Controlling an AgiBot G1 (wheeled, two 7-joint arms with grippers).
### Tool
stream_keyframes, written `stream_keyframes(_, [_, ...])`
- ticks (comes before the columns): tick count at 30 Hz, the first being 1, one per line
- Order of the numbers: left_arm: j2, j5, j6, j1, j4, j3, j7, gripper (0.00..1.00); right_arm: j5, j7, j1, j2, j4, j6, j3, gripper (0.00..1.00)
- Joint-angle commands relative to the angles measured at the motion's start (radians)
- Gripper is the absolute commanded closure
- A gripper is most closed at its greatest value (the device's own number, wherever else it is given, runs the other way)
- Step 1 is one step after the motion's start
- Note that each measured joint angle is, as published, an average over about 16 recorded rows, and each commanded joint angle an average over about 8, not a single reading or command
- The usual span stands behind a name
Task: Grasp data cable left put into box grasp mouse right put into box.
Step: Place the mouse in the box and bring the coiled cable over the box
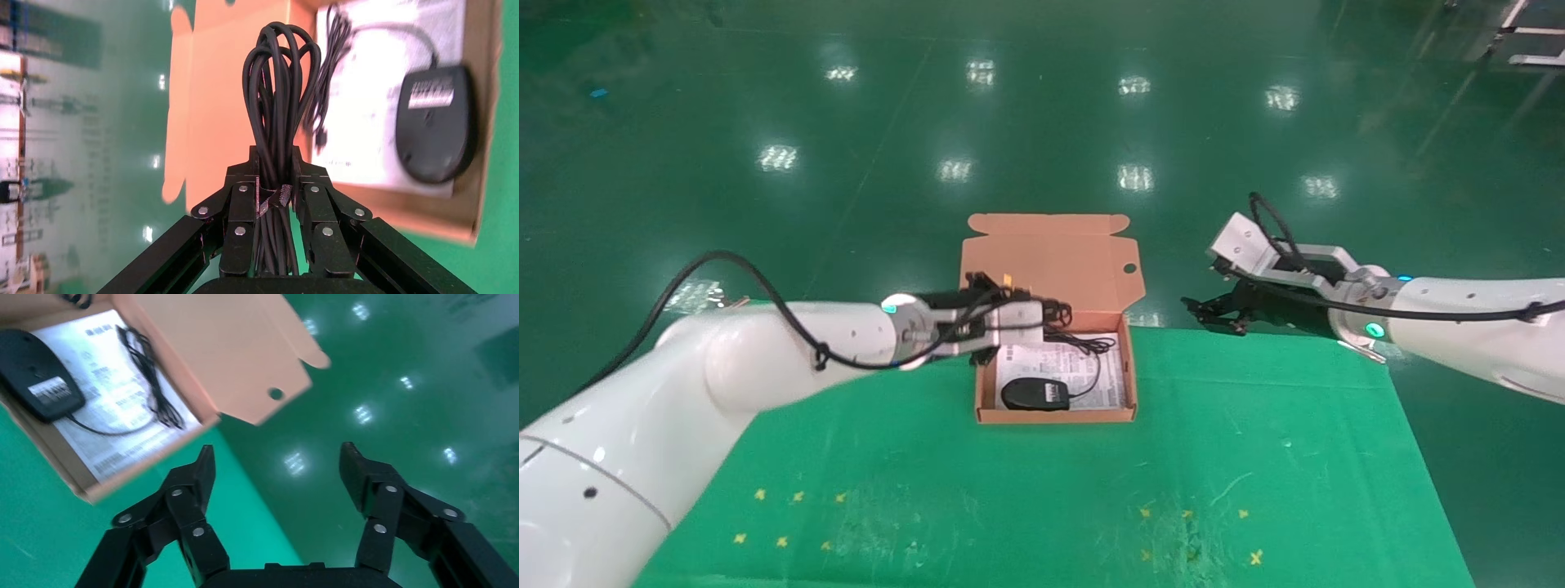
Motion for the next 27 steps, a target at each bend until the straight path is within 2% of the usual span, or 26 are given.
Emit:
stream_keyframes(1, [0.002, -0.031, -0.013, 0.006, 0.004, 0.02, 0.021, 1.0, -0.01, 0.021, 0.001, 0.025, 0.029, 0.001, -0.004, 0.0])
stream_keyframes(16, [0.004, -0.211, -0.09, 0.015, -0.001, 0.179, 0.085, 1.0, -0.109, 0.209, 0.006, 0.167, 0.235, 0.006, -0.041, 0.0])
stream_keyframes(24, [0.007, -0.288, -0.125, 0.005, 0.003, 0.248, 0.091, 0.02, -0.168, 0.296, 0.011, 0.212, 0.319, 0.009, -0.058, 0.0])
stream_keyframes(27, [0.007, -0.295, -0.129, 0.004, 0.004, 0.253, 0.091, 0.0, -0.173, 0.3, 0.012, 0.215, 0.325, 0.009, -0.06, 0.0])
